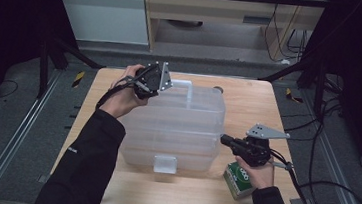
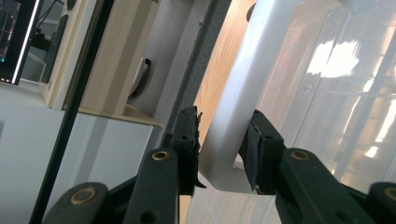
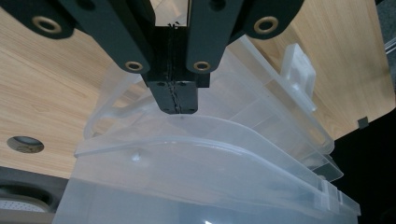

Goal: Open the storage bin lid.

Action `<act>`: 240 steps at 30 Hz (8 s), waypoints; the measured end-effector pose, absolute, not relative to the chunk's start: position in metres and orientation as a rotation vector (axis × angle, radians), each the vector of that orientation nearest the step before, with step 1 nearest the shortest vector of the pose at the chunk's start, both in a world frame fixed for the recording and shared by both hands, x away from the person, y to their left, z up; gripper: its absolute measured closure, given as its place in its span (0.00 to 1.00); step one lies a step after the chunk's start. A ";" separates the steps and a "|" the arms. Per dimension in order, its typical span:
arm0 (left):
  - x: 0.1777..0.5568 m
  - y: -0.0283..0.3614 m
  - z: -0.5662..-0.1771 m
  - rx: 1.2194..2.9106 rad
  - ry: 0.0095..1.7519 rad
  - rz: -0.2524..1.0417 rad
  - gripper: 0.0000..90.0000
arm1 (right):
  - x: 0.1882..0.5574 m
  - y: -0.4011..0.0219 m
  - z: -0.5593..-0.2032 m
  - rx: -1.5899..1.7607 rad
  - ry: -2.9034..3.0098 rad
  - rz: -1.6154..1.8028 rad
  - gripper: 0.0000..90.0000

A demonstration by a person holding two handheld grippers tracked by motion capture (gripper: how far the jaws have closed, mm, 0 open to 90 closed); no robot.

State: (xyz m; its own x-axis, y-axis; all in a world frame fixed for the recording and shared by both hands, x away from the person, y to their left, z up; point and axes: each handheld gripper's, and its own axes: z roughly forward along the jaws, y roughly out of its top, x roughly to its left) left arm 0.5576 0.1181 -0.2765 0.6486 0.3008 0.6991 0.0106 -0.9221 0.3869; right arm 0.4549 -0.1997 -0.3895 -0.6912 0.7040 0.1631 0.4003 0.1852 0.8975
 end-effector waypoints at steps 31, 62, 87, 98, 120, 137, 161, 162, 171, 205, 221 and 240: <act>0.520 0.189 -0.263 2.247 0.387 0.955 0.47 | 0.455 -0.198 -0.391 1.060 2.186 1.507 1.00; 0.475 0.280 -0.289 1.762 0.822 0.967 0.64 | 0.454 -0.195 -0.389 1.053 2.191 1.482 1.00; 0.445 0.321 -0.365 1.732 1.035 0.871 0.75 | 0.454 -0.196 -0.390 1.055 2.196 1.475 1.00; 0.445 0.307 -0.387 1.853 1.001 0.726 0.92 | 0.454 -0.196 -0.390 1.060 2.195 1.474 1.00; 0.444 0.280 -0.391 1.851 0.887 0.570 1.00 | 0.455 -0.196 -0.391 1.065 2.196 1.476 1.00; 0.448 0.275 -0.378 1.824 0.868 0.604 0.99 | 0.462 -0.197 -0.378 1.052 2.167 1.490 1.00; 0.457 0.270 -0.372 1.823 0.853 0.656 0.99 | 0.468 -0.201 -0.372 1.057 2.135 1.533 1.00; 0.457 0.270 -0.373 1.829 0.852 0.657 0.98 | 0.468 -0.201 -0.372 1.059 2.135 1.533 1.00; 0.453 0.274 -0.376 1.860 0.899 0.731 0.86 | 0.468 -0.199 -0.374 1.055 2.148 1.523 1.00; 0.472 0.263 -0.378 1.808 0.817 0.856 0.72 | 0.468 -0.197 -0.375 1.050 2.157 1.502 0.97; 0.472 0.263 -0.377 1.816 0.827 0.833 0.71 | 0.467 -0.198 -0.397 1.133 2.205 1.304 0.81; 0.475 0.265 -0.373 1.802 0.842 0.813 0.71 | 0.473 -0.183 -0.414 1.188 2.288 1.228 0.86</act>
State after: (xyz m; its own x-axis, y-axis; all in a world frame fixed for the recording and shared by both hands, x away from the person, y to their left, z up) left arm 0.4747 0.2647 -0.3730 0.5410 0.8251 0.1626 0.1915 -0.3091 0.9315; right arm 0.4732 -0.1833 -0.4142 -0.6200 0.7746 0.1245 0.5319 0.2983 0.7925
